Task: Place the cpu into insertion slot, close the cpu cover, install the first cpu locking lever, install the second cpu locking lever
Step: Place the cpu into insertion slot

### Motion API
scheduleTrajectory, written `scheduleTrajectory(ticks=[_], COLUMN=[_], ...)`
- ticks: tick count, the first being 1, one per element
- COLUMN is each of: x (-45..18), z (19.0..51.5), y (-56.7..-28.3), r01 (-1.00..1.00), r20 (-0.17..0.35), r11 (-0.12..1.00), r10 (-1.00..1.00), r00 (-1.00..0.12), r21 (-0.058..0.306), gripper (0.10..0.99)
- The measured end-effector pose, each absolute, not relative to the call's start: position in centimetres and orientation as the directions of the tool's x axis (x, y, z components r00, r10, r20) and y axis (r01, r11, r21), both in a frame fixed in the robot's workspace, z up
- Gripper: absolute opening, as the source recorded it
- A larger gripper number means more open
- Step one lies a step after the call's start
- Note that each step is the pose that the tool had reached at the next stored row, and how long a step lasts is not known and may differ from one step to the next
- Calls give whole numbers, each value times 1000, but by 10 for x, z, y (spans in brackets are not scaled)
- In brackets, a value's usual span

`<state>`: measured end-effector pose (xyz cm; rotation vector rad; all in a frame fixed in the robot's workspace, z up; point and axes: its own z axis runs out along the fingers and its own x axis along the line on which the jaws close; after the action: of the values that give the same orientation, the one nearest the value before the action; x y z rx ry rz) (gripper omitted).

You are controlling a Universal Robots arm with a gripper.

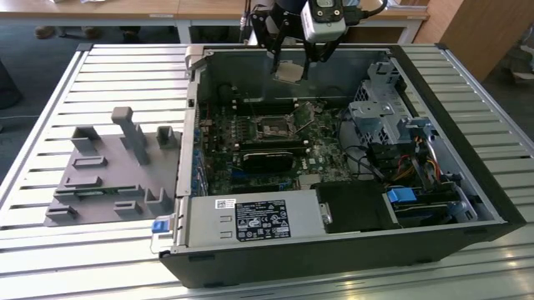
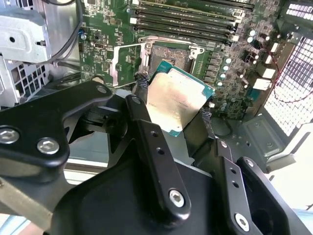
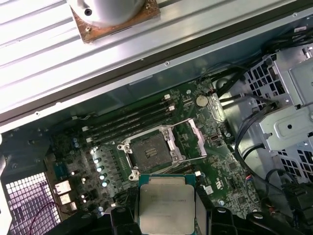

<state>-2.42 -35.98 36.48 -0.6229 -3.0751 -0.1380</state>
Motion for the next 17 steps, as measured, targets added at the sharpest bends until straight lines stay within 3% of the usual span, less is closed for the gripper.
scheduleTrajectory(ticks=[17], x=[-24], z=[364], y=[-360], r01=[481], r20=[18], r11=[872], r10=[482], r00=[-876], r21=[86], gripper=[541])
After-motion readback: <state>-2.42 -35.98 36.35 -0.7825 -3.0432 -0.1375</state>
